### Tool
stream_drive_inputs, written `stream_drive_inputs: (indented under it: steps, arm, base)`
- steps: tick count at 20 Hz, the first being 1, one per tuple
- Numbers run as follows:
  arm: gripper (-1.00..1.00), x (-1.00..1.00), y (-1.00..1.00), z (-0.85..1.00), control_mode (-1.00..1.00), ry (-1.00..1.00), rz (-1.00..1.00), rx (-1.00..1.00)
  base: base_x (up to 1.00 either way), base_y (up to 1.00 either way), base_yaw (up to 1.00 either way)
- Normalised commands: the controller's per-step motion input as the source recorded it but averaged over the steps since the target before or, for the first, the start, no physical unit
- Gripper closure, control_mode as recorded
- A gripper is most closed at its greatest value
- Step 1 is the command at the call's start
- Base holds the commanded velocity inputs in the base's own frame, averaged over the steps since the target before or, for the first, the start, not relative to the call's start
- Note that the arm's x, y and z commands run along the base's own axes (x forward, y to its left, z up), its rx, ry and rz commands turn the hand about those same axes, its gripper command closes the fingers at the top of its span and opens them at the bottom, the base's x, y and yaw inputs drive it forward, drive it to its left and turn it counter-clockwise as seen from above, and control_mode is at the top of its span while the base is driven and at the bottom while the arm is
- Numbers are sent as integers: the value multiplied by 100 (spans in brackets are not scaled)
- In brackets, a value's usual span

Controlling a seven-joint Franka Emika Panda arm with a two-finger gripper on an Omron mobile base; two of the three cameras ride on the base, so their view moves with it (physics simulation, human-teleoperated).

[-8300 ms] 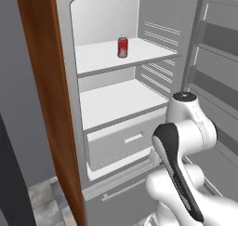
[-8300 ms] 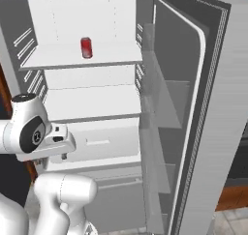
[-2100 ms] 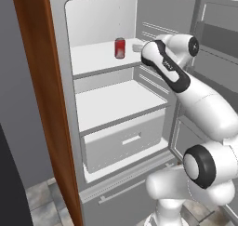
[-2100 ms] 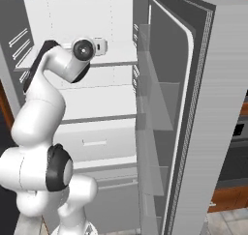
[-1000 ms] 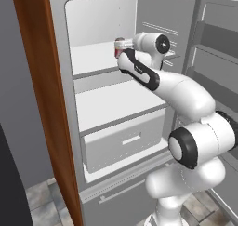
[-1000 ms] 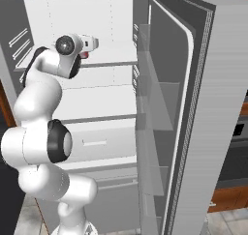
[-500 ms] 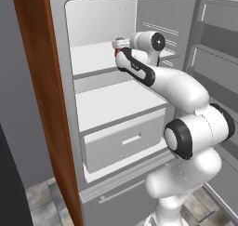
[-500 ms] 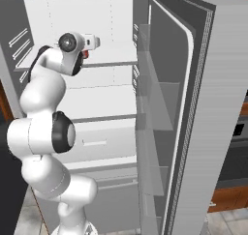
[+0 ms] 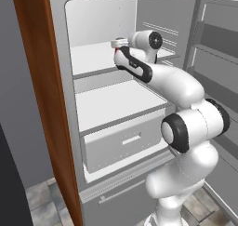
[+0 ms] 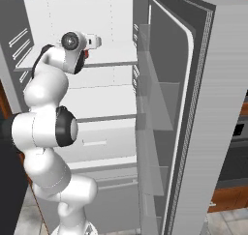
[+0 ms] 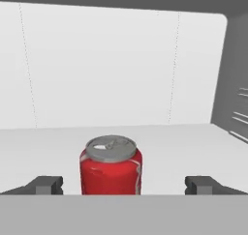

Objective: Open the fridge, grab two sodas, and place both sodas inside the bowl with ice on the dining counter.

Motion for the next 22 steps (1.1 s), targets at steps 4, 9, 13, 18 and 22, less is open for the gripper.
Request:
stream_drive_inputs:
  steps: [4,9,13,18,22]
  arm:
    - [-100,7,7,-4,-100,1,0,0]
    - [-100,5,6,-4,-100,1,0,0]
    - [-100,8,5,-2,-100,2,0,0]
    - [-100,9,5,-3,-100,3,0,0]
    - [-100,9,5,-4,-100,3,0,0]
  base:
    - [0,0,0]
    - [0,0,0]
    - [0,0,0]
    - [0,0,0]
    - [0,0,0]
